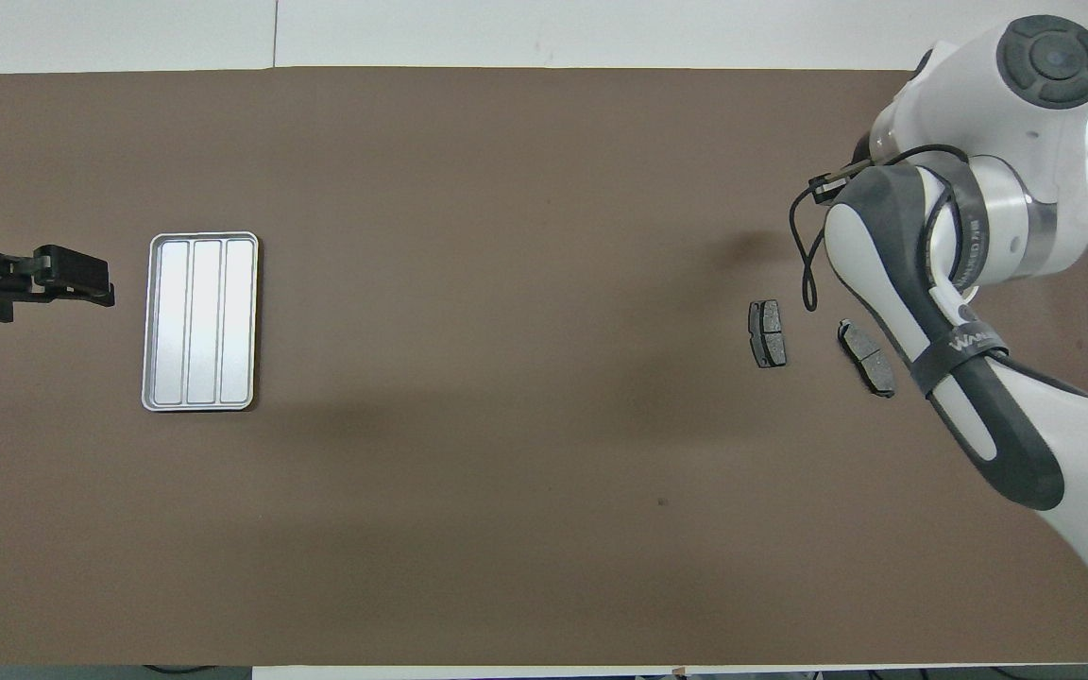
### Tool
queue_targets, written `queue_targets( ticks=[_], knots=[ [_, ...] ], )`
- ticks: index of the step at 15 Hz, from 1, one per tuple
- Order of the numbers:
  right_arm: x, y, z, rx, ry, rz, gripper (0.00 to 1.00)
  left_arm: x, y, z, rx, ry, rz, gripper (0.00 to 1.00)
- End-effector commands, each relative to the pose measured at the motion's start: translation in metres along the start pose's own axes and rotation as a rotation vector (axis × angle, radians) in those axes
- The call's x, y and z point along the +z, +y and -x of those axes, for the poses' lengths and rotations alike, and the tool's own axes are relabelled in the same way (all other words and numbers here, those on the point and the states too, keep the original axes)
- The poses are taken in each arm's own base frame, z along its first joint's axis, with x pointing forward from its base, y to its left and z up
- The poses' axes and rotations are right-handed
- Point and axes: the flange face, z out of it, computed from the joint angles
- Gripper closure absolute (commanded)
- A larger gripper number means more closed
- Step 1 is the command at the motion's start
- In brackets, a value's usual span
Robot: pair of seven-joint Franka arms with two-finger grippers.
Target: Place bearing gear from tray to pile
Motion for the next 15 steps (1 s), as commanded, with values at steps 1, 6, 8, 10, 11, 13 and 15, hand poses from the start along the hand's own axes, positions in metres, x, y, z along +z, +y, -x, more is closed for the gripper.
queue_targets(
  ticks=[1,6,8,10,11,13,15],
  knots=[
    [0.037,0.01,0.021,-0.026,-0.002,-0.018,1.0,0.002,0.002,0.006,0.007,0.014,-0.01,0.0],
    [0.063,-0.006,0.035,-0.018,-0.015,-0.028,1.0,0.003,0.003,0.009,0.021,-0.006,-0.012,0.0],
    [0.065,-0.025,0.034,0.004,-0.016,-0.057,1.0,0.003,0.008,0.009,0.029,-0.005,-0.012,0.0],
    [0.066,-0.035,0.035,0.027,-0.013,-0.064,1.0,0.003,0.008,0.009,0.029,-0.005,-0.012,0.0],
    [0.067,-0.04,0.035,0.034,-0.015,-0.068,1.0,0.001,0.008,0.009,0.027,0.001,-0.011,0.0],
    [0.076,-0.041,0.037,0.032,-0.018,-0.07,1.0,0.0,0.01,0.008,0.03,0.009,-0.01,0.0],
    [0.092,-0.043,0.042,0.027,-0.004,-0.069,1.0,0.0,0.008,0.009,0.026,0.003,-0.011,0.0]
  ],
)
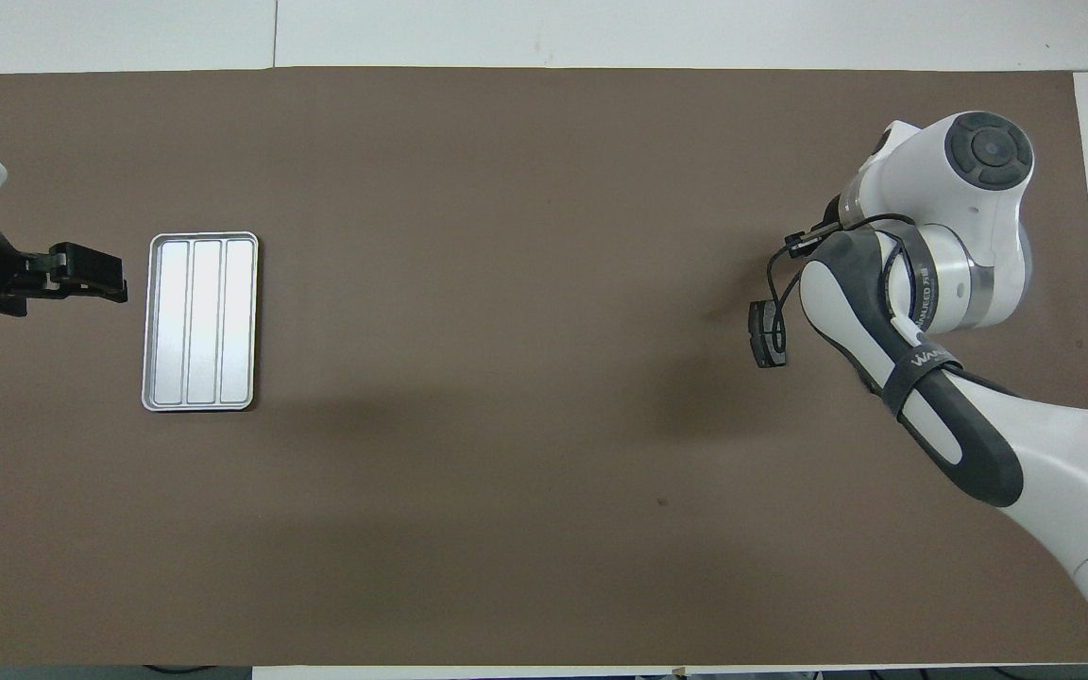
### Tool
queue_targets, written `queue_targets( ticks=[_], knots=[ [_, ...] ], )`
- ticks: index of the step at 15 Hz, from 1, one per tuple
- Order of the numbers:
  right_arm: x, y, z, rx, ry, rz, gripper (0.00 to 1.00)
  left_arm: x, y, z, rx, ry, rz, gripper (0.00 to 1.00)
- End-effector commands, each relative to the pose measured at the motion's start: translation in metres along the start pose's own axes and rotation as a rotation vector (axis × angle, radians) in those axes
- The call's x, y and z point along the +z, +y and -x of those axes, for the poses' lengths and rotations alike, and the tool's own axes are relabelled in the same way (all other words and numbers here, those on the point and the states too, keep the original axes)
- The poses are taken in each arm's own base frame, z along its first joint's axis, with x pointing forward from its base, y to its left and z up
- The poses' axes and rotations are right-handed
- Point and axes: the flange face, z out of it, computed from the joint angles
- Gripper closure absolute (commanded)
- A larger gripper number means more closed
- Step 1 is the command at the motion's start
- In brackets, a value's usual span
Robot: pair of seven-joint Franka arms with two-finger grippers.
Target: Place bearing gear from tray to pile
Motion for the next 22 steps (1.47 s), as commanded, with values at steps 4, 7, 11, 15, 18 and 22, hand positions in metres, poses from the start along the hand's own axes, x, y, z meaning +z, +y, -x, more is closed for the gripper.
queue_targets(
  ticks=[4,7,11,15,18,22],
  knots=[
    [0.023,-0.002,0.017,0.011,0.021,-0.011,1.0,-0.002,-0.001,0.008,0.005,0.004,-0.01,0.0],
    [0.016,-0.004,0.015,0.021,0.019,-0.012,0.2,-0.002,-0.001,0.008,0.005,0.004,-0.011,0.0],
    [-0.058,-0.019,-0.004,0.08,-0.013,-0.017,0.0,-0.002,-0.001,0.008,0.005,0.004,-0.011,0.0],
    [-0.123,-0.024,-0.003,0.1,0.065,0.006,0.0,-0.001,-0.002,0.009,0.004,0.001,-0.012,0.0],
    [-0.19,-0.013,0.016,0.102,0.065,0.04,0.0,-0.002,-0.001,0.009,0.005,0.003,-0.011,0.0],
    [-0.266,-0.002,0.033,0.114,0.039,0.053,0.0,-0.002,-0.001,0.009,0.005,0.003,-0.011,0.0]
  ],
)
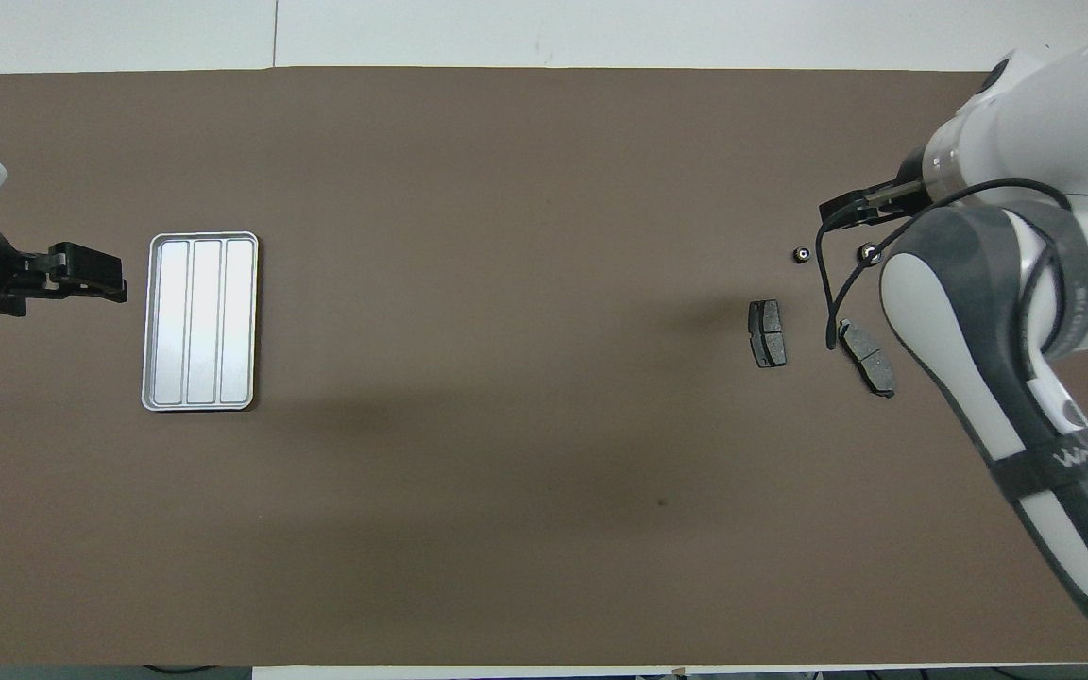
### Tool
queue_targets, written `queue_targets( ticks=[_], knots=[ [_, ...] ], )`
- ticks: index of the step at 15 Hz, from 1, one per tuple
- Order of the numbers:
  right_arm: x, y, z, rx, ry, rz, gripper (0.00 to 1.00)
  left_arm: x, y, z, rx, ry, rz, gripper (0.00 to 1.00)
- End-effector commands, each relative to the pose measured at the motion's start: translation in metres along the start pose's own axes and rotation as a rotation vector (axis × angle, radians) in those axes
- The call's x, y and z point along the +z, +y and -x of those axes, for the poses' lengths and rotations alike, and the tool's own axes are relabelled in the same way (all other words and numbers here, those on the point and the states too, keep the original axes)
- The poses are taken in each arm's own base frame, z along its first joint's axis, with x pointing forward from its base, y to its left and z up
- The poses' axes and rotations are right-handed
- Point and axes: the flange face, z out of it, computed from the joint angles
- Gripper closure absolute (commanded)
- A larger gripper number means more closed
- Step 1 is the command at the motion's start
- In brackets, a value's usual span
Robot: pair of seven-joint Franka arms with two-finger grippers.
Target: Place bearing gear from tray to pile
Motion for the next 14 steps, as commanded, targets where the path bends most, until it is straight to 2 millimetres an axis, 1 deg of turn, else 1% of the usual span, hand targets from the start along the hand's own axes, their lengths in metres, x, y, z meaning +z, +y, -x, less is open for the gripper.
queue_targets(
  ticks=[1,2,4,5,7,8,10,12,14],
  knots=[
    [-0.042,0.01,0.01,0.007,-0.024,0.007,0.0,-0.002,-0.001,0.008,0.006,0.003,-0.011,0.0],
    [-0.055,0.014,0.018,0.027,-0.023,0.008,0.0,-0.002,-0.001,0.008,0.006,0.003,-0.011,0.0],
    [-0.064,0.026,0.033,0.103,-0.055,-0.005,0.0,-0.002,-0.001,0.008,0.006,0.003,-0.011,0.0],
    [-0.067,0.034,0.042,0.133,-0.08,-0.009,0.0,-0.002,-0.001,0.008,0.006,0.003,-0.011,0.0],
    [-0.068,0.034,0.054,0.141,-0.107,-0.008,0.0,-0.002,-0.001,0.008,0.006,0.003,-0.011,0.0],
    [-0.068,0.035,0.056,0.144,-0.106,-0.007,0.0,-0.001,-0.001,0.009,0.006,0.001,-0.011,0.0],
    [-0.069,0.046,0.059,0.165,-0.108,-0.006,0.0,-0.001,-0.001,0.009,0.006,0.001,-0.011,0.0],
    [-0.069,0.049,0.059,0.167,-0.104,-0.005,0.0,-0.002,-0.001,0.008,0.006,0.003,-0.011,0.0],
    [-0.073,0.061,0.06,0.178,-0.091,-0.001,0.0,-0.002,-0.001,0.008,0.006,0.003,-0.011,0.0]
  ],
)
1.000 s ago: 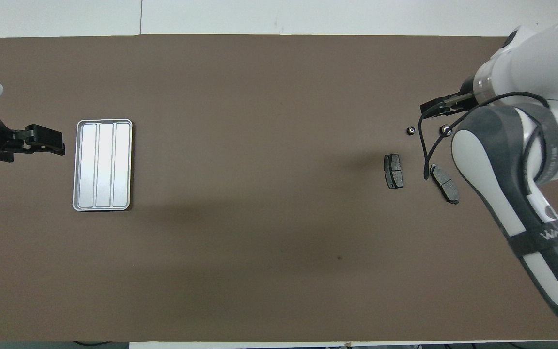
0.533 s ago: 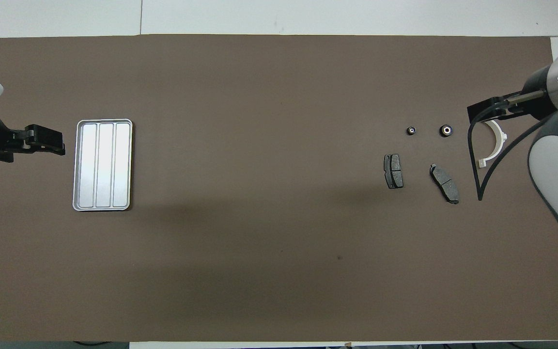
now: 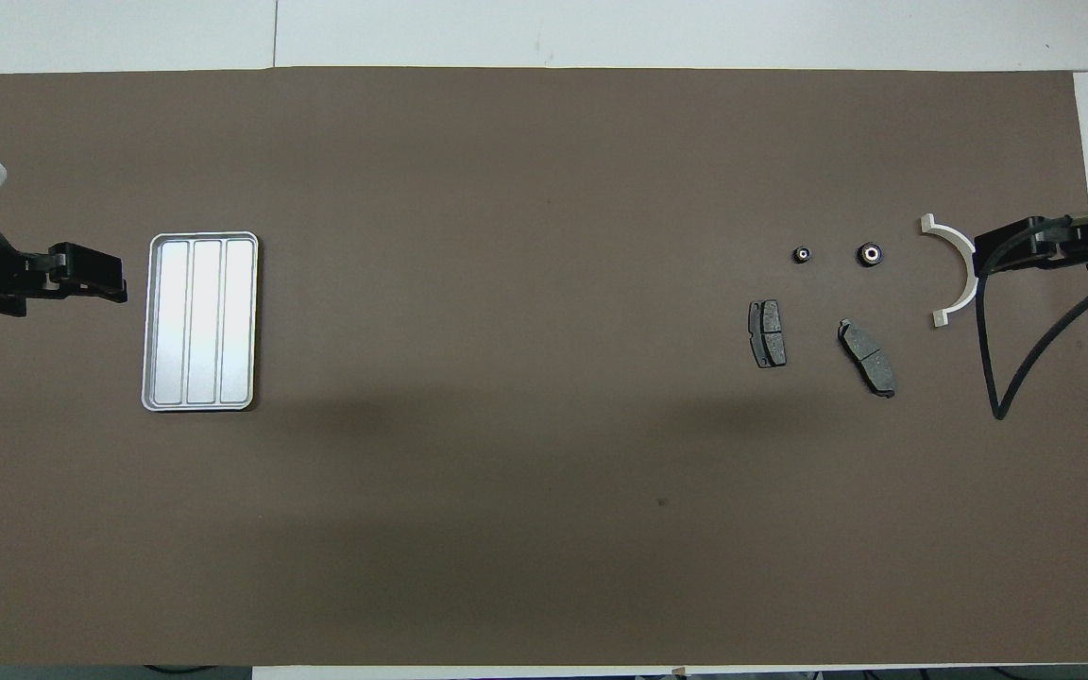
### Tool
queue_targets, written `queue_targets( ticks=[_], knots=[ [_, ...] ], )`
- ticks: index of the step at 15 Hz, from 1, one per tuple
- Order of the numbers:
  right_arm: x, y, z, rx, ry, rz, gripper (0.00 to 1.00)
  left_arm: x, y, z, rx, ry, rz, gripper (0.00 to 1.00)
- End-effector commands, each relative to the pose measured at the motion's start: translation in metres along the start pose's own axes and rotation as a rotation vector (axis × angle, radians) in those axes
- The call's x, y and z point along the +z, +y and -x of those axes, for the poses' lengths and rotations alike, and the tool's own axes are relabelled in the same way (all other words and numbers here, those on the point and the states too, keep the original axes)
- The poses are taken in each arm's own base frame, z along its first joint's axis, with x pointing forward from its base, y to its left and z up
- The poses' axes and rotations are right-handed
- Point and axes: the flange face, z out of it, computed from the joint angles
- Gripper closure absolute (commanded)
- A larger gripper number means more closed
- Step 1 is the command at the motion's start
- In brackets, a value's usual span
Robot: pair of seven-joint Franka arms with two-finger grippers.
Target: Place bearing gear from tray to pile
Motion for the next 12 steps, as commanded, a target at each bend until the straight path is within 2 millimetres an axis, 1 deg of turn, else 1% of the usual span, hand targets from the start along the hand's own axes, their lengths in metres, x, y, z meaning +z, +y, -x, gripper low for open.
queue_targets(
  ticks=[1,6,9,12],
  knots=[
    [-0.004,0.014,0.007,0.027,0.012,-0.012,0.0,-0.002,-0.001,0.008,0.006,0.003,-0.011,0.0],
    [-0.005,0.011,0.009,0.036,0.014,-0.012,0.0,-0.002,-0.001,0.008,0.006,0.003,-0.011,0.0],
    [-0.003,0.013,0.011,0.032,-0.003,-0.013,0.0,-0.002,-0.001,0.008,0.006,0.003,-0.011,0.0],
    [0.002,0.009,0.024,0.025,-0.062,-0.014,0.0,-0.002,-0.001,0.008,0.006,0.003,-0.011,0.0]
  ],
)
